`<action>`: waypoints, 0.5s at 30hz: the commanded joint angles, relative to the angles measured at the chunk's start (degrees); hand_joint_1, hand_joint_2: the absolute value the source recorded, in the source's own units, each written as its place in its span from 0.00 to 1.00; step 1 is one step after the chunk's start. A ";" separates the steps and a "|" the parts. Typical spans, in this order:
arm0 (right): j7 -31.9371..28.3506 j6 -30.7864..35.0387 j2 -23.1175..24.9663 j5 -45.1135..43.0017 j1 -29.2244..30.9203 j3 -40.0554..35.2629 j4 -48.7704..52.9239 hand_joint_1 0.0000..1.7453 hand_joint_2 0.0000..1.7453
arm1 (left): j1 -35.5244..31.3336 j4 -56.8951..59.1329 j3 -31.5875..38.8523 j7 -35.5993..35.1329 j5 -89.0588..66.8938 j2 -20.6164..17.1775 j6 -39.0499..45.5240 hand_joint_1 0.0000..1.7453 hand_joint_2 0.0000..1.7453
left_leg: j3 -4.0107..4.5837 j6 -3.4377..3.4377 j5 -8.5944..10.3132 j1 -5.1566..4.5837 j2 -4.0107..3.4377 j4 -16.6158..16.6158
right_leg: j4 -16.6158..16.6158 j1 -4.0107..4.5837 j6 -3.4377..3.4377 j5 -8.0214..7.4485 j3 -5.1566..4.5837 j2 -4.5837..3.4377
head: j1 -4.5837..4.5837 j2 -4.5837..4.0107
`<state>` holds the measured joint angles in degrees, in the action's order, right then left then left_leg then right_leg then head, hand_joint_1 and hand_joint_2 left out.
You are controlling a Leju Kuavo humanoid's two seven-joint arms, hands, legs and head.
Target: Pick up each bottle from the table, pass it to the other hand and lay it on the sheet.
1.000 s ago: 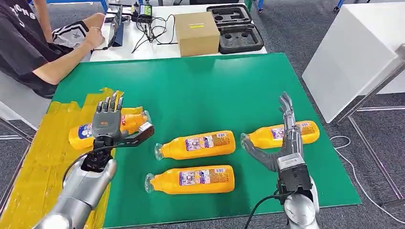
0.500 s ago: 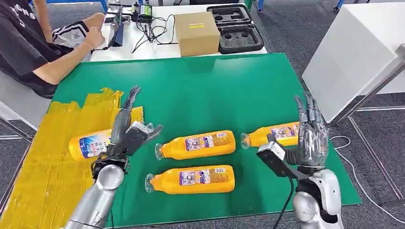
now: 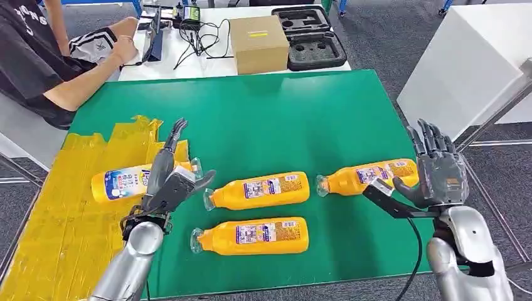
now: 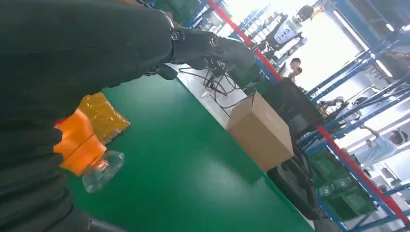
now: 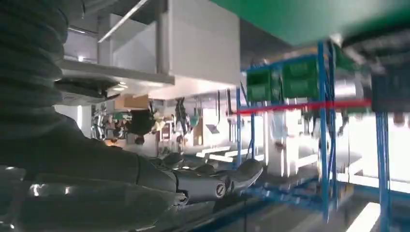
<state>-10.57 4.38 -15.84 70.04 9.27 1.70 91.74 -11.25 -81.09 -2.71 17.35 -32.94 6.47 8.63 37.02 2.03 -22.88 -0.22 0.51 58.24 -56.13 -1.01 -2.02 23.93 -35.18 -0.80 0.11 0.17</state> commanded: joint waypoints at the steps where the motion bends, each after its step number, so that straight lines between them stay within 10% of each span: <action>1: -3.73 -6.24 -8.46 -3.60 1.56 0.26 -11.13 0.00 1.00 | -1.71 7.05 -1.98 1.50 1.24 0.15 -0.24 0.00 1.00 | -0.12 -0.04 0.00 0.01 0.13 -0.05 | 0.08 0.02 0.04 0.02 0.18 0.16 | 0.00 0.00; 15: -7.55 -16.70 -11.28 -9.37 17.24 -10.41 -33.81 0.00 1.00 | -5.83 11.00 -2.55 1.73 3.63 0.25 -0.80 0.00 1.00 | -0.13 -0.03 -0.02 0.03 -0.20 -0.02 | 0.06 0.06 0.02 -0.08 0.15 -0.11 | -0.02 0.00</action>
<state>-17.81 -11.39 -27.85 60.50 16.63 -0.81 73.50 -13.06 -76.15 -5.01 19.26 -29.88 6.49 7.91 37.07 2.08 -22.85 -0.24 0.49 58.25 -56.15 -1.02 -2.11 23.86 -35.18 -0.79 0.09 0.17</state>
